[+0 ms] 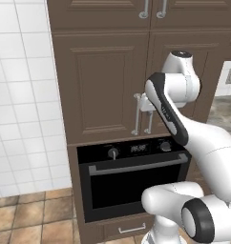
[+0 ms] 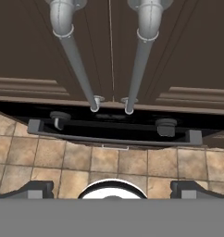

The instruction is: Open the cabinet. Pick the sponge and place it next to the sink. Then close the cabinet.

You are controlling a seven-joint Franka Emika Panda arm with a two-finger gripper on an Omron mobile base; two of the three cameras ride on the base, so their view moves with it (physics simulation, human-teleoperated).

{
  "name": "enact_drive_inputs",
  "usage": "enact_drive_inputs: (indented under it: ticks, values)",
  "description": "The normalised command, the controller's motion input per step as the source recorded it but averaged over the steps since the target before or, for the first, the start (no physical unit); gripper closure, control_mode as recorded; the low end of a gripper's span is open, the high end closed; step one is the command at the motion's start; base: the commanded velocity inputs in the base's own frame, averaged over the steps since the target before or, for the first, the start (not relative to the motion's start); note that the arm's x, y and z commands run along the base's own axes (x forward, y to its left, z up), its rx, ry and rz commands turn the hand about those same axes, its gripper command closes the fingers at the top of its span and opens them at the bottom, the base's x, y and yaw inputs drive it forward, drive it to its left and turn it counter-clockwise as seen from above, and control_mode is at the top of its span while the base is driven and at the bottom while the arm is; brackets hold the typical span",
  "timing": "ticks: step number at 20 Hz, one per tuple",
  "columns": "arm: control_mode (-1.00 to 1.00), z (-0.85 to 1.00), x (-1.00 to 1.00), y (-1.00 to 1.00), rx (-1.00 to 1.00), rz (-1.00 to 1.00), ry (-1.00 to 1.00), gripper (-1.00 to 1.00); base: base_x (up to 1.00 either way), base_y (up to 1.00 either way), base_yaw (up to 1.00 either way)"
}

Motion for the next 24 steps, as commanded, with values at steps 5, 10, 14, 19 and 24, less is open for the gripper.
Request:
enact_drive_inputs:
  ticks: [5,10,14,19,24]
  values:
    - [-1.00,0.00,0.04,0.02,0.00,-0.01,0.00,-1.00,0.00,0.00,0.00]
    - [-1.00,-0.07,0.10,0.00,0.00,0.00,0.00,-1.00,0.00,0.00,0.00]
    - [-1.00,-0.08,0.31,-0.03,0.00,0.00,-0.02,-1.00,0.00,0.00,0.00]
    - [-1.00,-0.08,0.47,-0.17,0.00,0.00,-0.03,-1.00,0.00,0.00,0.00]
    - [-1.00,-0.11,0.29,0.00,0.00,0.00,-0.18,-1.00,0.00,0.00,0.00]
